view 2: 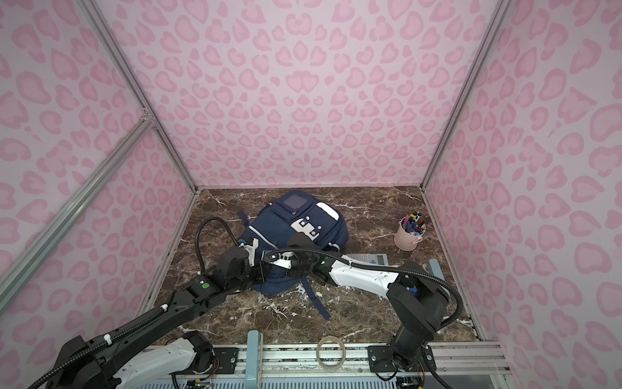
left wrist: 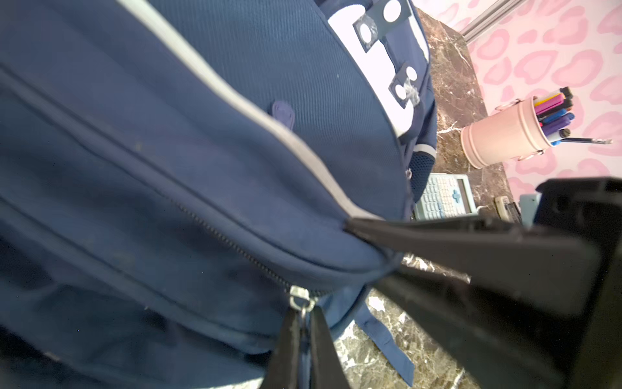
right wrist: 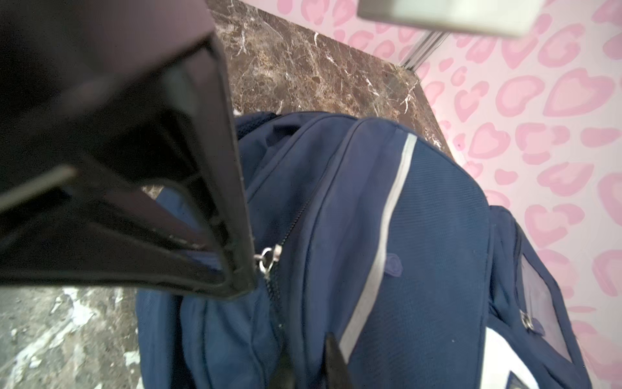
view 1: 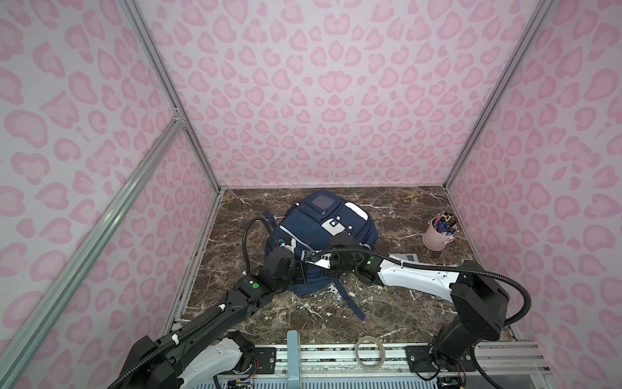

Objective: Pack the student bag

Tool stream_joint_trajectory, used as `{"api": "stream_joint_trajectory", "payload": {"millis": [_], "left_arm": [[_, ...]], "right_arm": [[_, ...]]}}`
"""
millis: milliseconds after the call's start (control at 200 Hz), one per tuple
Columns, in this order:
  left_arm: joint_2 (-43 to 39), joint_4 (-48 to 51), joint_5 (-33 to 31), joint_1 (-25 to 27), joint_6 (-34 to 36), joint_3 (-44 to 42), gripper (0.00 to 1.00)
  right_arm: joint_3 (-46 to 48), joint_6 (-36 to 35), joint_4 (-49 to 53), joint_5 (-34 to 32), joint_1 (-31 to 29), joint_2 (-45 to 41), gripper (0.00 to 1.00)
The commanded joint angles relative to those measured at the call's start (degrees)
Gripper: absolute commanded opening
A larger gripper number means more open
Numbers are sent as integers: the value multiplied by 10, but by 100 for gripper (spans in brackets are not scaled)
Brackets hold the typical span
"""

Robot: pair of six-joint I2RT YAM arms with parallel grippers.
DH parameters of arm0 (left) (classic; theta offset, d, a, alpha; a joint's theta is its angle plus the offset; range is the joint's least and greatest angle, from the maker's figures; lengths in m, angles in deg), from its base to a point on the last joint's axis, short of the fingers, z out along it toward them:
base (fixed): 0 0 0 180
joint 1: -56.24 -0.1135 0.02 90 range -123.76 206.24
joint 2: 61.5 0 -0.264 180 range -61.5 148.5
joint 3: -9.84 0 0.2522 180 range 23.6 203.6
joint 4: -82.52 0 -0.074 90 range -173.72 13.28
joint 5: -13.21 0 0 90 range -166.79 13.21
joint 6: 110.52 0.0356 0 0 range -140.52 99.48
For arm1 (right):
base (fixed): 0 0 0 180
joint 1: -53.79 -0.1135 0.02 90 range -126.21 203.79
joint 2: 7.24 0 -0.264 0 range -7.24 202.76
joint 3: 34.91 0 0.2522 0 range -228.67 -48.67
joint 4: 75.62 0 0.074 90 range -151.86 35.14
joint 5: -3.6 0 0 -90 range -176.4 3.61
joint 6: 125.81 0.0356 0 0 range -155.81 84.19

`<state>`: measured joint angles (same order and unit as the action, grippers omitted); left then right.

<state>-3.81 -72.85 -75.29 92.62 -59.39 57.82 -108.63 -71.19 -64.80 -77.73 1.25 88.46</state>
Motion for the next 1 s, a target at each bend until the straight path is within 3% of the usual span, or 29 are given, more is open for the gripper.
{"api": "stream_joint_trajectory", "payload": {"millis": [0, 215, 355, 475, 555, 635, 800, 995], "left_arm": [[-4, -2, 2, -49, 8, 1, 3], [77, -2, -63, -191, 64, 57, 3], [98, -10, -58, -218, 73, 63, 3], [51, -21, 6, -184, 46, 3, 3], [0, 8, -15, -119, 25, -23, 3], [-41, 15, -2, -76, -6, -43, 3], [-53, -5, 20, -7, -37, -40, 3], [-23, -30, 46, 6, -39, -24, 3]], "right_arm": [[23, -24, -3, -8, 0, -1, 0], [36, -41, 46, 50, 30, -21, 0], [38, -46, 57, 37, 58, -25, 0], [40, -34, 33, -33, 79, -25, 0], [45, -33, 24, -76, 88, -28, 0], [52, -22, 28, -71, 92, -51, 31], [94, -10, -3, -38, 40, -129, 64], [87, -43, -72, -15, -26, -90, 65]]}}
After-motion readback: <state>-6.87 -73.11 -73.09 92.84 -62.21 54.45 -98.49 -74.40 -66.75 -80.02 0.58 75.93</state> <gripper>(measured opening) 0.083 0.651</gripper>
